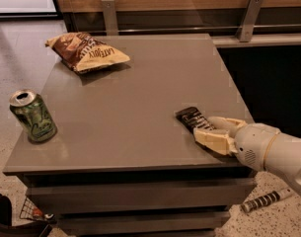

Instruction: Move rxbar chocolate near brown chip bag

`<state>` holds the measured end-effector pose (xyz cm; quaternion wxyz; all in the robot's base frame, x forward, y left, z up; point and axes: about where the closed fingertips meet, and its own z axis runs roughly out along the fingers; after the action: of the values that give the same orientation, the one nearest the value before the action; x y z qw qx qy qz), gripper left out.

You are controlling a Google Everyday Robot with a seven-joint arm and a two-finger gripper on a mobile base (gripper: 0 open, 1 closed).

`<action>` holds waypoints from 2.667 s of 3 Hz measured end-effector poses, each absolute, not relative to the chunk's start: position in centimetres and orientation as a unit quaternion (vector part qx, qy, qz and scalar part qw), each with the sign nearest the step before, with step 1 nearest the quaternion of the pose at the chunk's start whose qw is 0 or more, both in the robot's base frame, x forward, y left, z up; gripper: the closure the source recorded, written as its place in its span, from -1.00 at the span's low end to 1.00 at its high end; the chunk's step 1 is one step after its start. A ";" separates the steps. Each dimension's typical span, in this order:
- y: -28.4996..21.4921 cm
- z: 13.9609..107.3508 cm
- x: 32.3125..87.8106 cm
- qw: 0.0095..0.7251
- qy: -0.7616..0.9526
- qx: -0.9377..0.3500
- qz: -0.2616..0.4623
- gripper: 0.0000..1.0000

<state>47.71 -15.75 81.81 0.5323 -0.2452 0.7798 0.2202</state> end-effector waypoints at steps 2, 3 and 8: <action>-16.1 81.9 48.7 0.532 0.776 -0.253 0.226 1.00; -18.7 82.6 51.5 0.546 0.766 -0.258 0.222 1.00; -25.6 95.5 60.9 0.505 0.800 -0.312 0.086 1.00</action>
Offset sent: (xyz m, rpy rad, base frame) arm 0.0332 -0.0174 0.0023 0.0136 -0.0155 0.0615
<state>60.94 -25.62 95.49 0.5049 -0.3119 0.8002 0.0865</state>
